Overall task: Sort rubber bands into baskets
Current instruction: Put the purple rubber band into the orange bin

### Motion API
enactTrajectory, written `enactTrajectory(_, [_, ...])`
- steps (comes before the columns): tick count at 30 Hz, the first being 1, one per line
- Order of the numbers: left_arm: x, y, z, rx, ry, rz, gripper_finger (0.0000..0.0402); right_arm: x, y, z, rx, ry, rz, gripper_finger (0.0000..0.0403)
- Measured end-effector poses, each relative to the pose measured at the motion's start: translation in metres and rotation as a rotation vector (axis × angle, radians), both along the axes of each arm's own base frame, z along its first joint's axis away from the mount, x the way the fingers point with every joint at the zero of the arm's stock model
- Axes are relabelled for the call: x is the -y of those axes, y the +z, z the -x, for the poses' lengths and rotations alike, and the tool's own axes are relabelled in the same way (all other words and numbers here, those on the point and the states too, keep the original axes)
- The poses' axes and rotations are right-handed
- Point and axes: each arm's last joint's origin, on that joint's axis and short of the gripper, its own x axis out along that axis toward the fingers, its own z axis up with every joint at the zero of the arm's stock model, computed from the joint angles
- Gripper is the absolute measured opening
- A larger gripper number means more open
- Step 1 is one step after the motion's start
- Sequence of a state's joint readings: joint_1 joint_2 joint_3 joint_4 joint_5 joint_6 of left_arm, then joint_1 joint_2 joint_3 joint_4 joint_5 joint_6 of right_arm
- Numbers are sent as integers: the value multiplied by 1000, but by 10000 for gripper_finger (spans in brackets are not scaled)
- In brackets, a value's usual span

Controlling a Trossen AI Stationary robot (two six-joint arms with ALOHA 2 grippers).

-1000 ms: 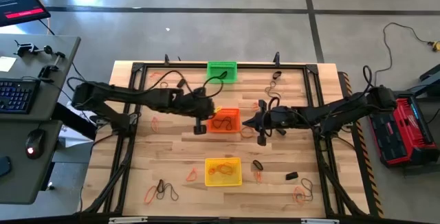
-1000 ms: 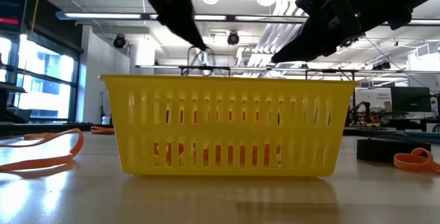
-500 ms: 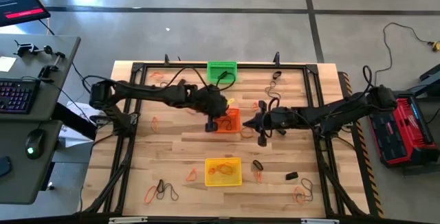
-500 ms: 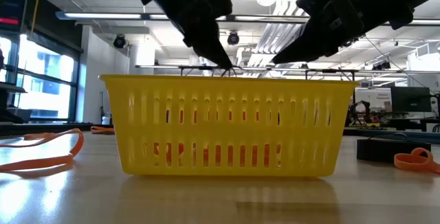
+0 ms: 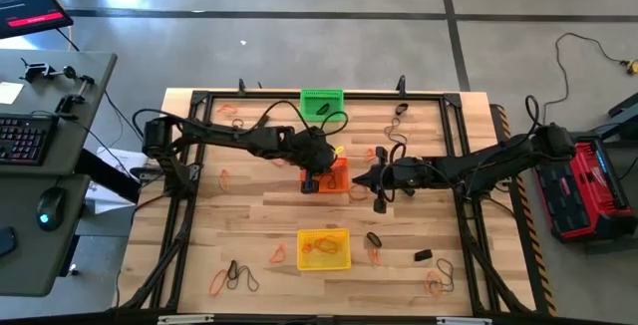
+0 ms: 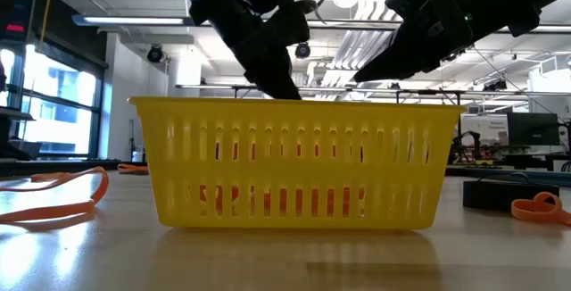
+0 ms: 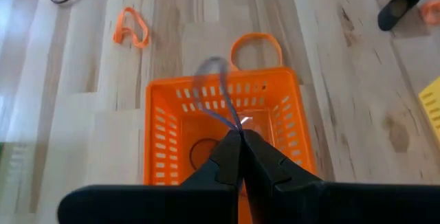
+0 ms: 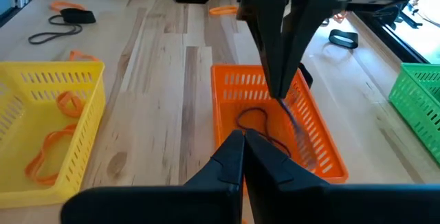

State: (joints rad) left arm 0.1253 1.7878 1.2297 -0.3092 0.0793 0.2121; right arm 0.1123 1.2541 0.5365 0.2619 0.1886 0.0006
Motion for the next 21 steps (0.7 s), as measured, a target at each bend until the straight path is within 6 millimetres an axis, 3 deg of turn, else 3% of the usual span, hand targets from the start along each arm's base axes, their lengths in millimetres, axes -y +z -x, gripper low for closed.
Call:
enactTrajectory(8, [-2, 2, -2, 30, -18, -23, 0, 0, 0, 0, 5, -1, 0, 0])
enactTrajectory(21, [-7, -21, -12, 16, -43, 31, 0, 0, 1, -1, 14, -1, -1, 0])
